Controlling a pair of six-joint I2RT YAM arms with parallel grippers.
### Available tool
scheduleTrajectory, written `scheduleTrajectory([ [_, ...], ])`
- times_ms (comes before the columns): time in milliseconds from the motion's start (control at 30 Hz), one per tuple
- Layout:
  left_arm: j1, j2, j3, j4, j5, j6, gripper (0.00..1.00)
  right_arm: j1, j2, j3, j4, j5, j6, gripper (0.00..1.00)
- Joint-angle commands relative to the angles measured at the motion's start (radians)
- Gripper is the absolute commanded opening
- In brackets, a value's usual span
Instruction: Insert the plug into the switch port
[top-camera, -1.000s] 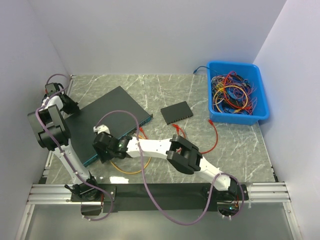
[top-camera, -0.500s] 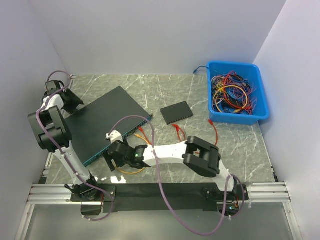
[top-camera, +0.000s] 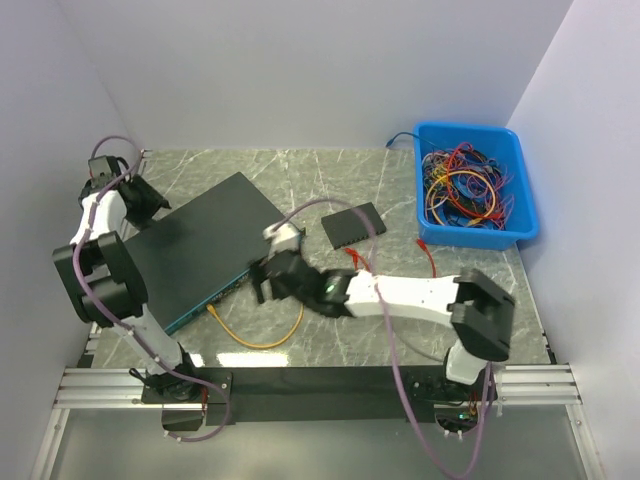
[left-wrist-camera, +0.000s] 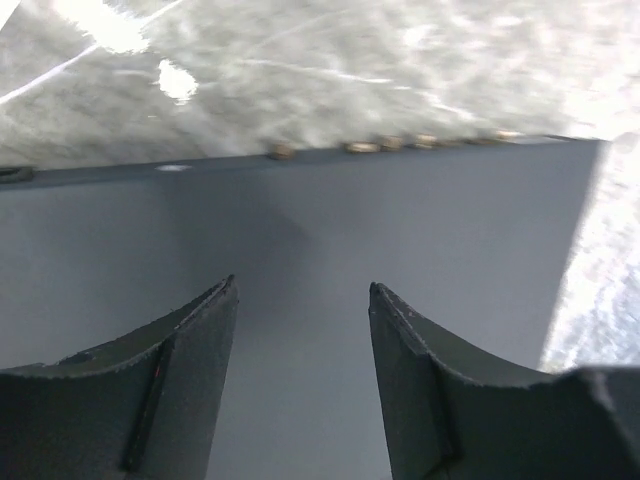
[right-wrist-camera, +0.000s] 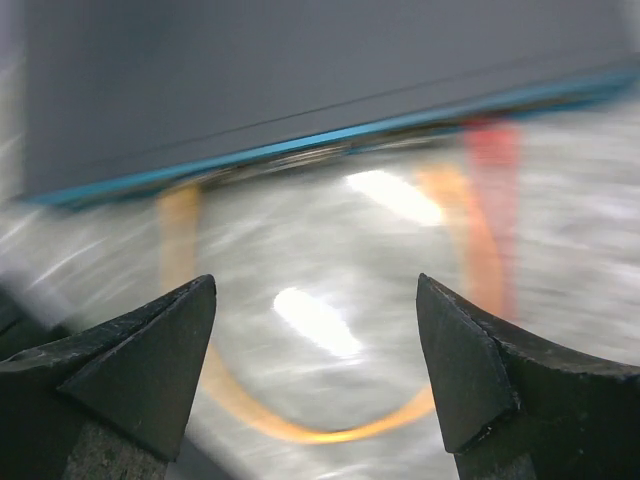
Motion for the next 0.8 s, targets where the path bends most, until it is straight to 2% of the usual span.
scheduleTrajectory([
  [0,-0.045,-0.116,0.012,0.001,-0.025,0.012,0.6,-0.141,-0.097,-0.078,-0.04,0.12,0.005,0.87],
  [100,-0.098,-0.178,0.028,-0.009,-0.045,0.031,0.6,-0.225,-0.114,-0.084,-0.203,0.235,0.034,0.87],
  [167,-0.152,-0.231,0.034,-0.009,-0.055,0.041,0.6,-0.297,-0.123,-0.095,-0.251,0.254,0.071,0.87],
  [267,-0.235,-0.29,0.048,-0.031,-0.075,0.066,0.61,-0.424,-0.143,-0.171,-0.239,0.17,0.075,0.83],
  [467,-0.358,-0.369,0.065,-0.103,-0.093,0.113,0.62,-0.569,-0.106,-0.184,-0.278,0.122,0.055,0.78],
  [533,-0.384,-0.408,0.034,-0.097,-0.105,0.123,0.62,-0.615,-0.11,-0.208,-0.267,0.106,0.057,0.74],
  [667,-0.387,-0.465,-0.038,-0.055,-0.102,0.127,0.63,-0.681,-0.098,-0.221,-0.272,0.088,0.046,0.58],
  [767,-0.385,-0.472,-0.069,-0.037,-0.102,0.133,0.62,-0.716,-0.081,-0.233,-0.267,0.053,0.039,0.5],
])
